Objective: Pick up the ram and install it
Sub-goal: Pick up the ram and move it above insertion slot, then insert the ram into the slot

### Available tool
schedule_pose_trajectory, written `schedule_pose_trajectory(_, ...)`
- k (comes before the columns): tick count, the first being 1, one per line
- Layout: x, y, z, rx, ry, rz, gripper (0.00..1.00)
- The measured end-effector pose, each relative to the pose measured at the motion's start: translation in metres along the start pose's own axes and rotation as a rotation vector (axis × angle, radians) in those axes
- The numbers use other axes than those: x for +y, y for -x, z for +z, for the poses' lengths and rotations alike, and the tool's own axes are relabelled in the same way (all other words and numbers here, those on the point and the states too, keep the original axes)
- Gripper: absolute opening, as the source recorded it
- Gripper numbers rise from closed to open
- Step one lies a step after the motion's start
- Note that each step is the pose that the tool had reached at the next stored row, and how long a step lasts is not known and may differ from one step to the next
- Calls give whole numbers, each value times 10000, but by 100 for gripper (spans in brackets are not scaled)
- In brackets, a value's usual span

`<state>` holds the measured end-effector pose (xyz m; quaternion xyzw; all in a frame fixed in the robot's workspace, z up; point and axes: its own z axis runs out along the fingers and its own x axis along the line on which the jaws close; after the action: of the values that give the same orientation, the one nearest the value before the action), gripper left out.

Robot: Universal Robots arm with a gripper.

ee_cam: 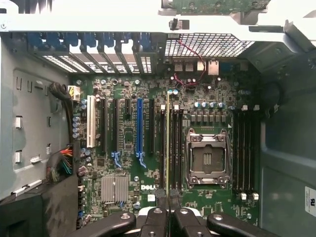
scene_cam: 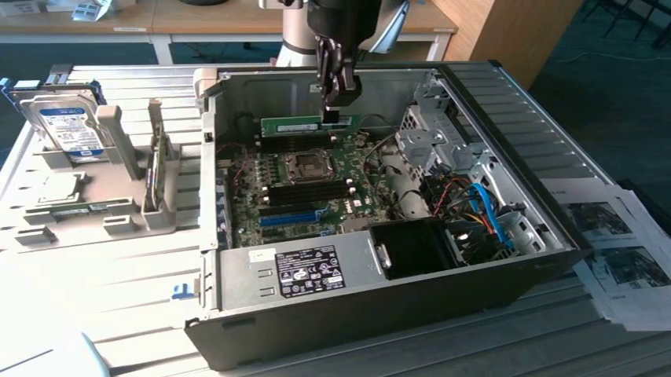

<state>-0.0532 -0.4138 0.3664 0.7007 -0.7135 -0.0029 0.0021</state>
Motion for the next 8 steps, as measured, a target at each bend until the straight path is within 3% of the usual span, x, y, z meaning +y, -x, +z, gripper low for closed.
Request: schedule_pose_trajectory(8, 0, 0, 29, 1, 0, 0, 12)
